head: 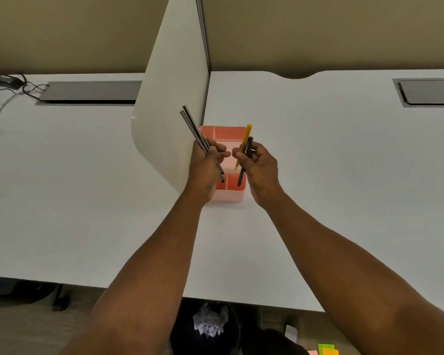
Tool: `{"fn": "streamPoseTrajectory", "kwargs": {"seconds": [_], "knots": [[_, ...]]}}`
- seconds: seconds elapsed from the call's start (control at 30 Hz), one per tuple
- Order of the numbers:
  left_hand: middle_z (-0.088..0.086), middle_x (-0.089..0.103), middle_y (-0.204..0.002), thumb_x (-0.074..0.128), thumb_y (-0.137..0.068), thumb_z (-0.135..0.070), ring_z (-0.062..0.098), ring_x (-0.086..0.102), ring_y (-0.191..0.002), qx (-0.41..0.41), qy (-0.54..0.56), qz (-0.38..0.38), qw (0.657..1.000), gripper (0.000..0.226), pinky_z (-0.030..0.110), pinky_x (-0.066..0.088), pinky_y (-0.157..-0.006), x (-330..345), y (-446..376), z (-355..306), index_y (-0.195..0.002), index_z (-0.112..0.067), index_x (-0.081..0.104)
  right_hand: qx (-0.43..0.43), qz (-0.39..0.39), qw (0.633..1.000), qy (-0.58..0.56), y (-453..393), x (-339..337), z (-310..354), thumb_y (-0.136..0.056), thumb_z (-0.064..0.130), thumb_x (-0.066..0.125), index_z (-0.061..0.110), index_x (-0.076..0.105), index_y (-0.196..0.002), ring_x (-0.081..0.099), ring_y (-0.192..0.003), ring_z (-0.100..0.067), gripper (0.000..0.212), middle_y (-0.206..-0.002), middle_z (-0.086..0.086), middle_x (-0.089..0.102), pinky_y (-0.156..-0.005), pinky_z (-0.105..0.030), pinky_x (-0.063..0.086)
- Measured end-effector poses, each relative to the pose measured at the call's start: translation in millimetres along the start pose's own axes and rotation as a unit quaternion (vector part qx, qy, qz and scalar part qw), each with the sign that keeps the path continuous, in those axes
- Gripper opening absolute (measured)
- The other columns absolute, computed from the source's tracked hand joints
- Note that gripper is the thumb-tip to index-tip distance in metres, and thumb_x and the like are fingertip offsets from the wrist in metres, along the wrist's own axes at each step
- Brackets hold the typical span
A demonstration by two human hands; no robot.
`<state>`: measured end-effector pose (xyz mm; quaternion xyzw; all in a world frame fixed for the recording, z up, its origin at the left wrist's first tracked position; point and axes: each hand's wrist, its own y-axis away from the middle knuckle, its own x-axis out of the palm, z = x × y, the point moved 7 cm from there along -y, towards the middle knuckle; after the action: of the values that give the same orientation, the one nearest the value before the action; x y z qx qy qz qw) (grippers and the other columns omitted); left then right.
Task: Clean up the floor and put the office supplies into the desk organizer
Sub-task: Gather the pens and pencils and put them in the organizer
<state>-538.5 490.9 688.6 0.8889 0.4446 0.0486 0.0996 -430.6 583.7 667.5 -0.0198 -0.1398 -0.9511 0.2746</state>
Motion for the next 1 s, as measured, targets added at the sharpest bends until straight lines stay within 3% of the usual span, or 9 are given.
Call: {"fn": "streamPoseTrajectory", "kwargs": {"seconds": [0.1,0.17,0.33,0.43,0.5,0.6,0.67,0.83,1.0], "knots": [[-0.003,0.058,-0.129,0.034,-0.105,-0.015,0.009,0.058,-0.116,0.015,-0.097,0.002,0.995,0.019,0.025,0.046,-0.095,1,3,25,-0.120,-0.021,0.044,0.013,0.001,0.999,0.042,-2,-1,-16,-0.090,0.020,0.066,0.029,0.060,-0.105,0.068,-0.100,-0.010,0.018,-0.102,0.008,0.073,-0.094,-0.032,0.053],[-0.001,0.051,-0.141,0.034,-0.105,-0.016,0.010,0.051,-0.125,0.045,-0.173,-0.006,0.984,0.029,0.025,0.042,-0.104,-2,7,40,-0.133,-0.014,0.040,0.013,0.012,0.995,0.100,0,-1,-24,-0.095,0.021,0.060,0.022,0.057,-0.112,0.066,-0.102,-0.009,0.017,-0.107,0.007,0.071,-0.093,-0.031,0.054],[0.015,0.052,-0.133,0.034,-0.105,-0.023,0.029,0.047,-0.123,0.085,-0.355,-0.060,0.929,0.040,0.046,0.041,-0.107,-9,15,56,-0.140,-0.005,0.039,-0.070,0.083,0.956,0.271,9,14,-26,-0.101,0.018,0.047,0.012,0.050,-0.123,0.061,-0.113,-0.016,0.023,-0.124,0.001,0.066,-0.085,-0.007,0.042],[0.013,0.046,-0.146,0.031,-0.105,-0.023,0.030,0.034,-0.140,0.094,-0.402,-0.070,0.908,0.046,0.046,0.015,-0.122,-12,10,63,-0.147,-0.005,0.031,-0.083,0.094,0.936,0.328,13,17,-26,-0.102,0.019,0.044,0.011,0.049,-0.125,0.061,-0.114,-0.026,0.025,-0.129,-0.007,0.063,-0.095,-0.032,0.050],[0.010,0.036,-0.154,0.031,-0.105,-0.025,0.028,0.017,-0.149,0.067,-0.426,-0.083,0.899,0.050,0.044,0.004,-0.122,-20,4,71,-0.151,-0.008,0.025,-0.091,0.064,0.926,0.362,11,12,-28,-0.101,0.020,0.047,0.009,0.054,-0.116,0.060,-0.109,-0.029,0.020,-0.120,-0.010,0.063,-0.090,-0.035,0.052],[0.008,0.034,-0.156,0.040,-0.103,-0.024,0.028,0.014,-0.150,0.058,-0.441,-0.080,0.892,0.054,0.046,0.010,-0.122,-24,2,79,-0.152,-0.011,0.023,-0.042,0.022,0.919,0.390,6,-4,-32,-0.098,0.024,0.053,0.010,0.052,-0.118,0.049,-0.115,-0.023,0.024,-0.124,-0.012,0.051,-0.092,-0.038,0.052],[0.009,0.039,-0.153,0.046,-0.101,-0.023,0.031,0.022,-0.148,0.068,-0.440,-0.078,0.892,0.053,0.049,0.018,-0.121,-23,1,78,-0.150,-0.012,0.028,-0.008,0.046,0.925,0.378,5,-8,-36,-0.097,0.026,0.055,0.009,0.050,-0.122,0.049,-0.117,-0.022,0.031,-0.126,-0.012,0.045,-0.095,-0.037,0.051],[0.011,0.055,-0.136,0.061,-0.093,-0.029,0.034,0.044,-0.134,0.044,-0.423,-0.087,0.901,0.046,0.053,0.038,-0.110,-25,-2,73,-0.134,-0.013,0.046,-0.017,0.082,0.908,0.411,1,-8,-37,-0.087,0.032,0.070,0.012,0.052,-0.118,0.056,-0.109,-0.021,0.040,-0.121,-0.009,0.051,-0.089,-0.031,0.048],[0.006,0.053,-0.134,0.065,-0.092,-0.025,0.027,0.050,-0.128,0.013,-0.388,-0.087,0.918,0.050,0.044,0.045,-0.107,-26,1,64,-0.136,-0.017,0.043,0.000,0.049,0.924,0.378,-1,-19,-39,-0.075,0.035,0.081,0.014,0.045,-0.122,0.057,-0.105,-0.021,0.062,-0.121,-0.007,0.057,-0.081,-0.028,0.047]]}}
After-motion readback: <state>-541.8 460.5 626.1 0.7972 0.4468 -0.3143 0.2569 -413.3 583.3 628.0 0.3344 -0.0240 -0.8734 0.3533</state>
